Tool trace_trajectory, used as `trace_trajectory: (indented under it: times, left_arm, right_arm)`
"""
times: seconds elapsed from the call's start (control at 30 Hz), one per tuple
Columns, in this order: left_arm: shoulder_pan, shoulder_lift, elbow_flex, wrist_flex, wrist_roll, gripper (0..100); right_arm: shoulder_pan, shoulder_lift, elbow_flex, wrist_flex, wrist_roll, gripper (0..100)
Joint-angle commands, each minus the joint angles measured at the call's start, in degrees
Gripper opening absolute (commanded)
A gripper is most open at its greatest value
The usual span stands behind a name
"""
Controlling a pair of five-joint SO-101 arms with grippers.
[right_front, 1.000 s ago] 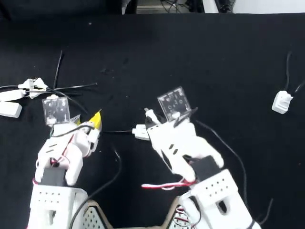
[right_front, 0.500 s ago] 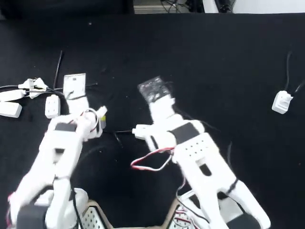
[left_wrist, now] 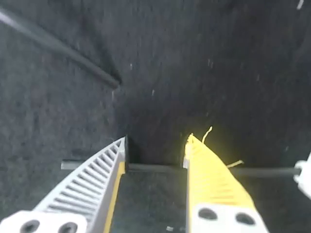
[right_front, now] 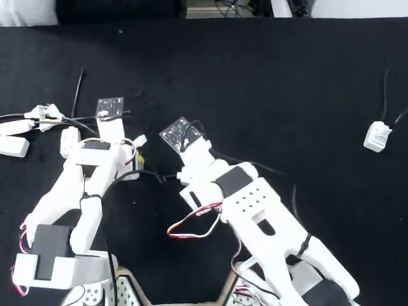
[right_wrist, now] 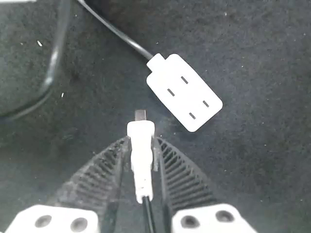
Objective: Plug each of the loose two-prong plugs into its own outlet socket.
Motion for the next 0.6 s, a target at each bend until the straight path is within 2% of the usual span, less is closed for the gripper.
trace_trajectory:
  times: [0.0, 0.23, 0.57]
  left_arm:
    - [-0.22, -0.18, -3.3, 6.33, -4.04, 19]
    - [0.13, -0.18, -9.01, 18.55, -5.45, 19]
    - [1.1, -0.26, -9.01, 19.78, -5.54, 19]
  right_arm:
    - [0.18, 0.48, -1.19, -2.64, 0.62, 1.1]
    - [5.45, 0.48, -1.89, -4.13, 0.62, 1.1]
    - [7.21, 0.48, -11.38, 5.45, 0.7, 1.1]
